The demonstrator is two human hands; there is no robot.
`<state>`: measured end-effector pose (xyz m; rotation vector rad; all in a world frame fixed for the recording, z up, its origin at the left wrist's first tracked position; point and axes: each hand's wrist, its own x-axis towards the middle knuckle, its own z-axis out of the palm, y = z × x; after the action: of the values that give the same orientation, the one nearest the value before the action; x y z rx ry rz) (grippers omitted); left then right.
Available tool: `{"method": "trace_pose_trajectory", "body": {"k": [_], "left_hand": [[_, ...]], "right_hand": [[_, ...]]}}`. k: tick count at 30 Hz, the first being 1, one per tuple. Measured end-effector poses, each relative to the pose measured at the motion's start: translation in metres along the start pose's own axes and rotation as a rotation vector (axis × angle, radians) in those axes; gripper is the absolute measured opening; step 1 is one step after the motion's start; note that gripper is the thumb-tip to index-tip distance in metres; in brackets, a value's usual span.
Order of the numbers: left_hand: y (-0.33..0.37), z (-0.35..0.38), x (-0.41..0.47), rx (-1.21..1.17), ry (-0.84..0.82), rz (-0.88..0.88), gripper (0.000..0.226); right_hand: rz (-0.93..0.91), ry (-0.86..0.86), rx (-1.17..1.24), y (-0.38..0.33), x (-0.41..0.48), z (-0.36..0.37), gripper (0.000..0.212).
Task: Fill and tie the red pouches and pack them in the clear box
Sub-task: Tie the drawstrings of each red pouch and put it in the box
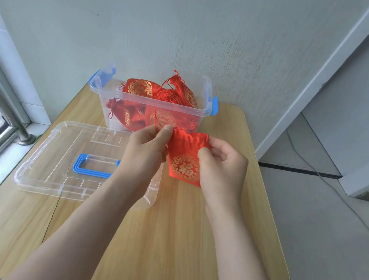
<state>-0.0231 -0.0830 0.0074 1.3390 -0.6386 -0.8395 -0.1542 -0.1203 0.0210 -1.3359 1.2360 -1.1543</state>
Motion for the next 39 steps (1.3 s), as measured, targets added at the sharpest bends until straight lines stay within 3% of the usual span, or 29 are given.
{"method": "trace_pose_trajectory", "body": {"k": [8,14,17,24,32,39], "left_hand": [[0.008,-0.011,0.001,-0.418,0.015,-0.129,0.031],[0.014,-0.017,0.005,-0.640,0.037,-0.209,0.025],[0.012,-0.017,0.006,-0.717,0.087,-0.230,0.021],[0.012,-0.023,0.006,-0.667,0.156,-0.251,0.017],[0.015,-0.019,0.007,-0.858,0.173,-0.249,0.028],[0.014,-0.018,0.009,-0.699,0.082,-0.176,0.029]], "right_hand": [[0.016,0.120,0.309,-0.007,0.000,0.001,0.010],[0.223,0.123,0.603,-0.011,0.004,0.003,0.039],[0.287,0.066,0.615,-0.012,0.003,0.007,0.023],[0.351,0.025,0.696,-0.015,0.004,0.004,0.024],[0.501,0.218,0.870,-0.017,0.007,-0.003,0.019],[0.528,0.279,0.845,-0.015,0.006,-0.006,0.025]]}}
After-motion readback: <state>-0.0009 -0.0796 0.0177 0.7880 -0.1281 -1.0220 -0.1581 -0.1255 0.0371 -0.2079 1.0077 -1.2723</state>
